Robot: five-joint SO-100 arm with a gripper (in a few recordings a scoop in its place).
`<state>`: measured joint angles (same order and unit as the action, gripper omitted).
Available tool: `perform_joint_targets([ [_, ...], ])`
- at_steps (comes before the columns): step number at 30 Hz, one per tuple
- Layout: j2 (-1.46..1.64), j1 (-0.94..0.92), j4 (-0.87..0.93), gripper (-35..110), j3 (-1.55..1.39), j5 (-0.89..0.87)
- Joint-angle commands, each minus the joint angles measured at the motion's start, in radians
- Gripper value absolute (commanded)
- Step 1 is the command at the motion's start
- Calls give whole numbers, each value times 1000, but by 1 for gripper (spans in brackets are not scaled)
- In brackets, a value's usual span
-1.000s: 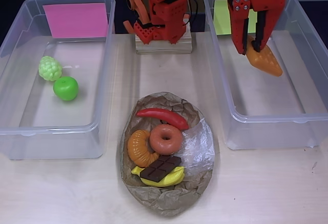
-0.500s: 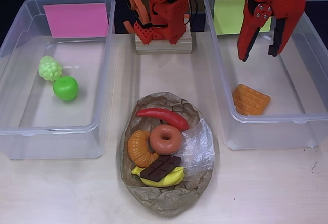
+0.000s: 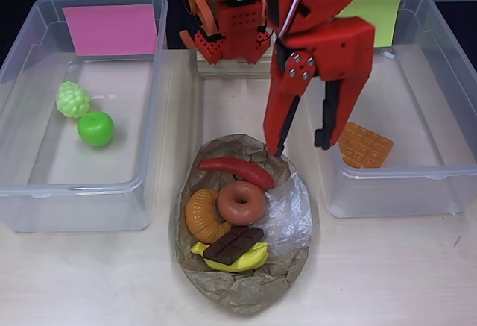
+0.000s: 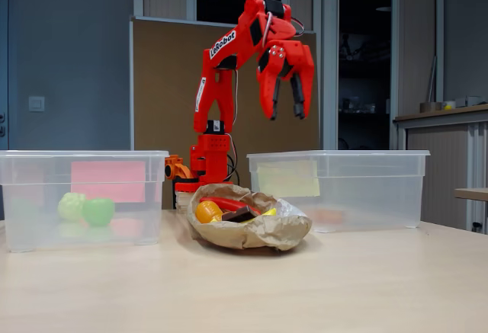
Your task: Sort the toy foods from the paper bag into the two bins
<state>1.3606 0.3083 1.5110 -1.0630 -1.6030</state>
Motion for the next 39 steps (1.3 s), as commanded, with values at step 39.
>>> perform_joint_targets([
  [39,-615,-189,-178,27,385,-442],
])
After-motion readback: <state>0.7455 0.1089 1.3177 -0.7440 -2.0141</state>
